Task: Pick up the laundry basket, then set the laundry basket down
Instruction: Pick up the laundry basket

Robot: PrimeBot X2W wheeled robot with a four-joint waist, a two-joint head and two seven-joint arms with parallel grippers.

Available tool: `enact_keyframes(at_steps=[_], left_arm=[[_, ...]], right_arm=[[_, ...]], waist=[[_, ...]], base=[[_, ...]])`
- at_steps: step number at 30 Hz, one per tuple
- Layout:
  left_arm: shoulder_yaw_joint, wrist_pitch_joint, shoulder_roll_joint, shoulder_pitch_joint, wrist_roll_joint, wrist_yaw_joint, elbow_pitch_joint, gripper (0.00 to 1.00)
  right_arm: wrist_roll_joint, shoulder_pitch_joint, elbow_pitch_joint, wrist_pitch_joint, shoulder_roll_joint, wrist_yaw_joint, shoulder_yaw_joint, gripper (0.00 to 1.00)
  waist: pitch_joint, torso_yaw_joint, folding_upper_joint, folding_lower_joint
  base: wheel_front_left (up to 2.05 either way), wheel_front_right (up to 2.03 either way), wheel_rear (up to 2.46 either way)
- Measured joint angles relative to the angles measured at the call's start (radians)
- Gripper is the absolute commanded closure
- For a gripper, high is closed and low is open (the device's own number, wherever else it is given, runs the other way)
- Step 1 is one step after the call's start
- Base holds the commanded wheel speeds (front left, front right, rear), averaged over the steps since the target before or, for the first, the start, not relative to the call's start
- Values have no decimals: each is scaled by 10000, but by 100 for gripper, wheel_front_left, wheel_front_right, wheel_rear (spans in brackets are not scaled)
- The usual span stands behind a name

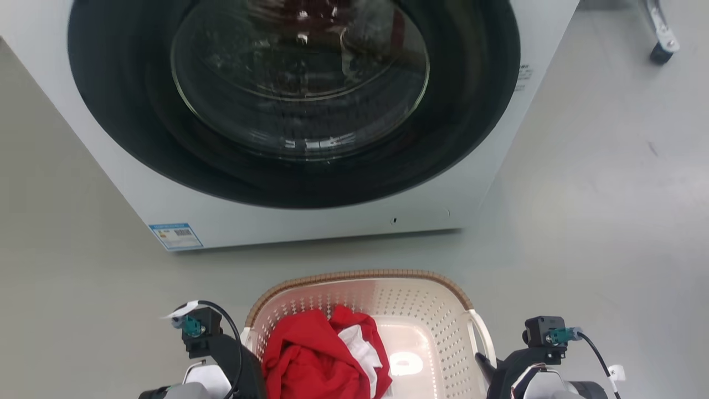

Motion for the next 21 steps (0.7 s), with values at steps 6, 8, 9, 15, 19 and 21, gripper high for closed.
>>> enact_keyframes(at_steps=[6, 8, 9, 15, 19, 21], left_arm=[[-94, 213, 2, 321, -88, 12, 15, 100], [-121, 291, 2, 420, -111, 13, 19, 100], [-130, 299, 2, 488, -119, 15, 21, 100], [-228, 570, 4, 818, -209, 69, 38, 100], [-288, 709, 2, 953, -443, 111, 52, 100], [-284, 744, 6, 969, -464, 115, 54, 100]], right_arm=[[320, 336, -84, 343, -23, 0, 96, 100], [418, 475, -111, 479, -25, 0, 125, 100], [451, 540, -119, 504, -25, 0, 144, 100], [809, 875, -188, 924, -42, 0, 249, 100], [1009, 1101, -268, 1160, -73, 0, 313, 100], [1103, 1125, -297, 1292, -84, 0, 322, 100]], waist=[[-737, 10, 0, 1], [-965, 15, 0, 1], [-1077, 19, 0, 1], [-1676, 38, 0, 1], [-2051, 71, 1, 2], [-2166, 81, 1, 2]], base=[[0, 0, 0], [0, 0, 0], [0, 0, 0], [0, 0, 0], [0, 0, 0], [0, 0, 0]])
